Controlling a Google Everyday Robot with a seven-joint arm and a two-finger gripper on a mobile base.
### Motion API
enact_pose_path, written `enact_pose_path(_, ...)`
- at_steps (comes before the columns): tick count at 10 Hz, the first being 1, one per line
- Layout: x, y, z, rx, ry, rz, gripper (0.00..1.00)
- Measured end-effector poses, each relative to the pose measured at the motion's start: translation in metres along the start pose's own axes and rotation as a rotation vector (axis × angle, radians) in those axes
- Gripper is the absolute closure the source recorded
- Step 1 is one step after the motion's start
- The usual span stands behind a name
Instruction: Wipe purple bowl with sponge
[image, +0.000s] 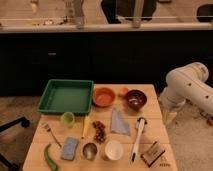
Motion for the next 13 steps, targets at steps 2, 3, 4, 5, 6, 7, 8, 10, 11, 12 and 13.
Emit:
enact_pose_path(2,-0.009,0.011,-0.010,0.022,-0.007,-0.076,0.20)
enact_pose_path(3,-0.021,0.019,-0.016,0.031,-0.010,-0.131,0.20)
enact_pose_path(4,-0.034,0.025,-0.019,0.034,-0.013,-0.186,0.20)
enact_pose_path(5,-0.044,0.030,-0.021,0.035,-0.010,-0.233,0.20)
enact_pose_path(6,-0.057,0.038,-0.022,0.031,0.001,-0.299,0.20)
enact_pose_path(7,-0.071,0.043,-0.023,0.027,0.010,-0.354,0.20)
enact_pose_path(8,-0.084,0.046,-0.024,0.023,0.016,-0.401,0.20)
enact_pose_path(10,-0.116,0.057,-0.021,0.000,0.045,-0.507,0.20)
enact_pose_path(11,-0.131,0.060,-0.020,-0.008,0.056,-0.549,0.20)
enact_pose_path(12,-0.139,0.064,-0.019,-0.014,0.064,-0.578,0.20)
enact_pose_path(13,-0.146,0.069,-0.017,-0.026,0.078,-0.608,0.20)
